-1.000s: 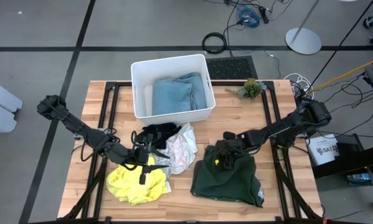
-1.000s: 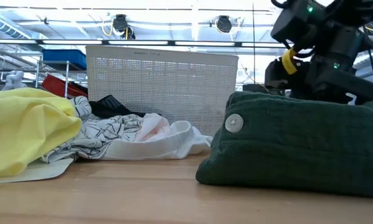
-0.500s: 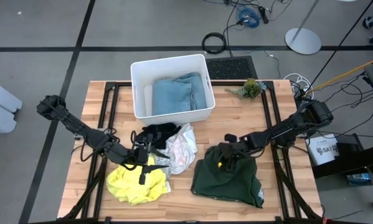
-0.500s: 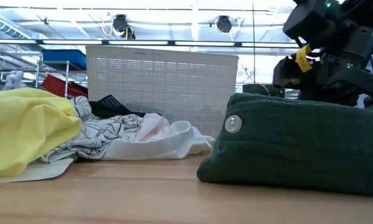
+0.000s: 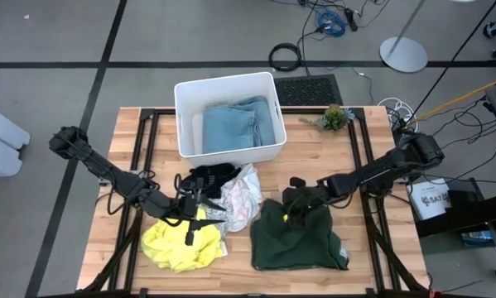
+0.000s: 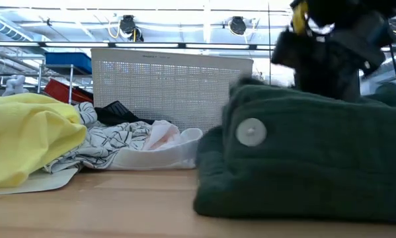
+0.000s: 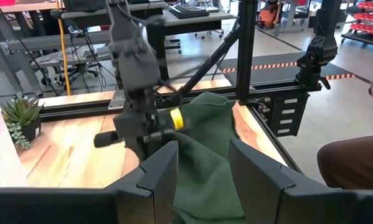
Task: Fold laundry
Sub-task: Fold the green polo shirt
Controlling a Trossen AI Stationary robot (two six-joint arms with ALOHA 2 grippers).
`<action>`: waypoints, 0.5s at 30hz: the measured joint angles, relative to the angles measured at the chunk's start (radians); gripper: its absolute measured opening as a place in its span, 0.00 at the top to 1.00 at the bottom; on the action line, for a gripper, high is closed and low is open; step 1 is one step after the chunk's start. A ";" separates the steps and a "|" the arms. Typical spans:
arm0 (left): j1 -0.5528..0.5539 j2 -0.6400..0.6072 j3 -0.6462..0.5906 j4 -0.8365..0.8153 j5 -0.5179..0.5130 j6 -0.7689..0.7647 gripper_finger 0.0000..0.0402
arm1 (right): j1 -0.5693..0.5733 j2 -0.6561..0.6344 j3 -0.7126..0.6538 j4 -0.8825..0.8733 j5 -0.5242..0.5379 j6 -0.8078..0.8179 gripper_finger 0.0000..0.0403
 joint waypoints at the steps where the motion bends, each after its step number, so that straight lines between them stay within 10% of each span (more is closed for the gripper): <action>1: 0.000 0.000 0.000 0.000 0.000 0.000 0.62 | -0.001 -0.013 0.016 -0.017 0.000 -0.015 0.99; 15: 0.000 0.000 0.000 -0.005 0.000 0.002 0.62 | -0.007 -0.222 0.386 -0.361 0.015 -0.161 1.00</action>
